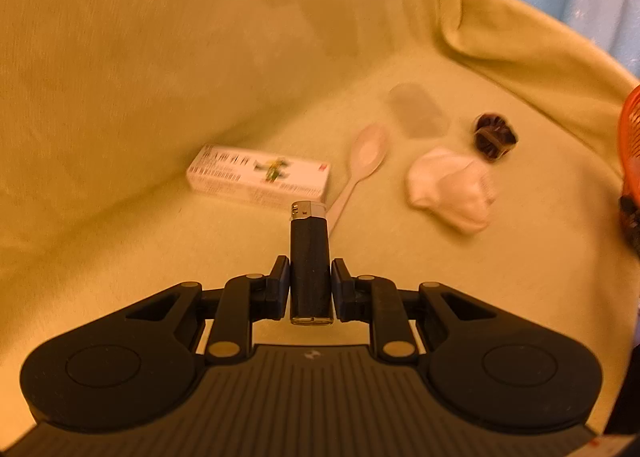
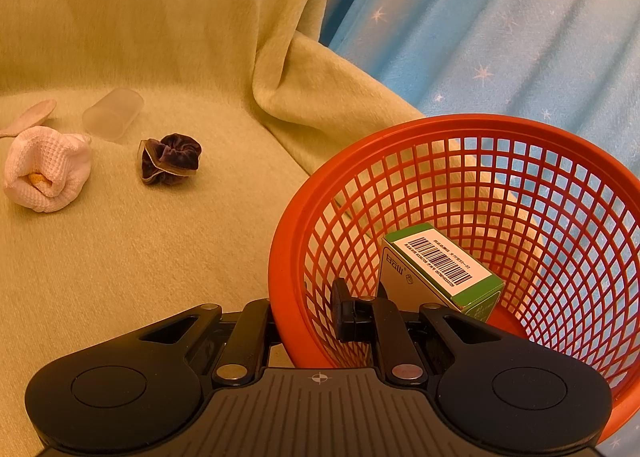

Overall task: Organize objects
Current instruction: 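Lift the lighter and carry it over the wastebasket with the left gripper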

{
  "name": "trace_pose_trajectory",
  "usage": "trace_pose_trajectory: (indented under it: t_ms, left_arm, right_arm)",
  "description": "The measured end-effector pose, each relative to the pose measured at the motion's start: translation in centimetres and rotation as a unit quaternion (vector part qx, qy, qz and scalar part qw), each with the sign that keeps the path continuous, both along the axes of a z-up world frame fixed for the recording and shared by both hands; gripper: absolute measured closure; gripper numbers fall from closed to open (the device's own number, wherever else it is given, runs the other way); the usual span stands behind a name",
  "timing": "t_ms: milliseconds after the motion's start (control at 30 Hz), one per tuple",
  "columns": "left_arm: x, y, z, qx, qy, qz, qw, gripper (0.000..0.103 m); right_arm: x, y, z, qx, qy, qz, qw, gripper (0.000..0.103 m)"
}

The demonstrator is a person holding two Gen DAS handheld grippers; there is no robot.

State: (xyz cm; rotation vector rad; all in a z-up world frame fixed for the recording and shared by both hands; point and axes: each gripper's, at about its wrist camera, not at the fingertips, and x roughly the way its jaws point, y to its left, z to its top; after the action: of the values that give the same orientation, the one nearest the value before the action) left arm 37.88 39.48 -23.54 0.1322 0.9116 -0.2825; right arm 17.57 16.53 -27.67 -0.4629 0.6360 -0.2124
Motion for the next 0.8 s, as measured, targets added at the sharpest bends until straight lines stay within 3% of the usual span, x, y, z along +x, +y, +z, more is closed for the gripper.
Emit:
trace_pose_trajectory:
  t_ms: [233,800]
  left_arm:
    - [-0.2,-2.9,2.9,-0.029,-0.012,-0.039,0.9987,0.086]
    - [-1.0,-9.4,6.5,-0.048,-0.031,-0.134,0.9894,0.086]
  right_arm:
    - [-0.1,-0.1,0.1,0.004,-0.002,-0.001,1.000,0.094]
    - [0.0,-0.2,0.2,0.009,-0.005,-0.002,1.000,0.094]
